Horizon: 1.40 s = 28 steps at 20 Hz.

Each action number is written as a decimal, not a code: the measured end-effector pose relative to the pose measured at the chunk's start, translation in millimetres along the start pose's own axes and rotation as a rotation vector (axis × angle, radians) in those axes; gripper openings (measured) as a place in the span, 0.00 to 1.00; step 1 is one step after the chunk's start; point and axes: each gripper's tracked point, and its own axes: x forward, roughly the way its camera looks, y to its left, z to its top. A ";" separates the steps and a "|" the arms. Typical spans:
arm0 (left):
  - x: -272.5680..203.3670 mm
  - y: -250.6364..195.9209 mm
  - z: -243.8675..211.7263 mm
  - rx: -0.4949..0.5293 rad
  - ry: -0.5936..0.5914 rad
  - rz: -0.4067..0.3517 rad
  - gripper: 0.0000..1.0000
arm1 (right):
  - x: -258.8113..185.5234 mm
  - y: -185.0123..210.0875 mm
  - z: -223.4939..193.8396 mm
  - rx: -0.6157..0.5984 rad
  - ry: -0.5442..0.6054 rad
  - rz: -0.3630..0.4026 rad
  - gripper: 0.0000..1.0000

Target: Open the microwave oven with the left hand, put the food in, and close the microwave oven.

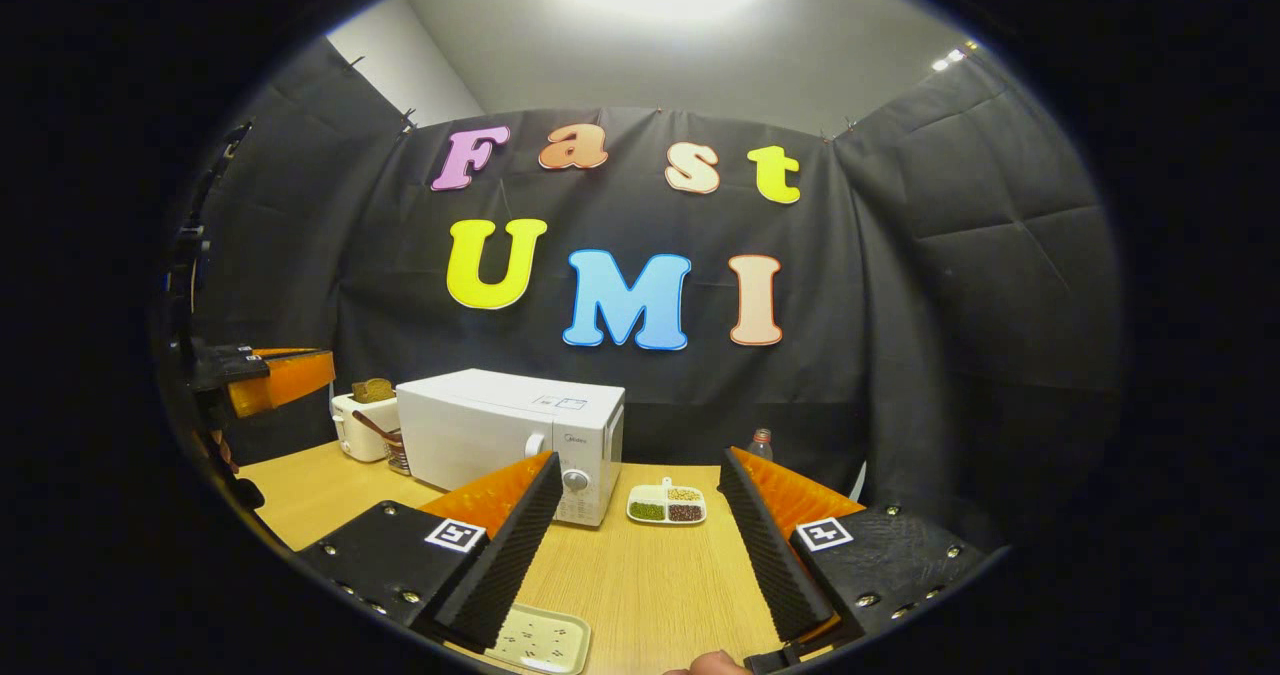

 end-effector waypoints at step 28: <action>-46.2 32.3 35.4 0.049 -0.118 0.089 0.96 | 0.5 23.6 37.6 0.019 -0.113 -0.012 0.97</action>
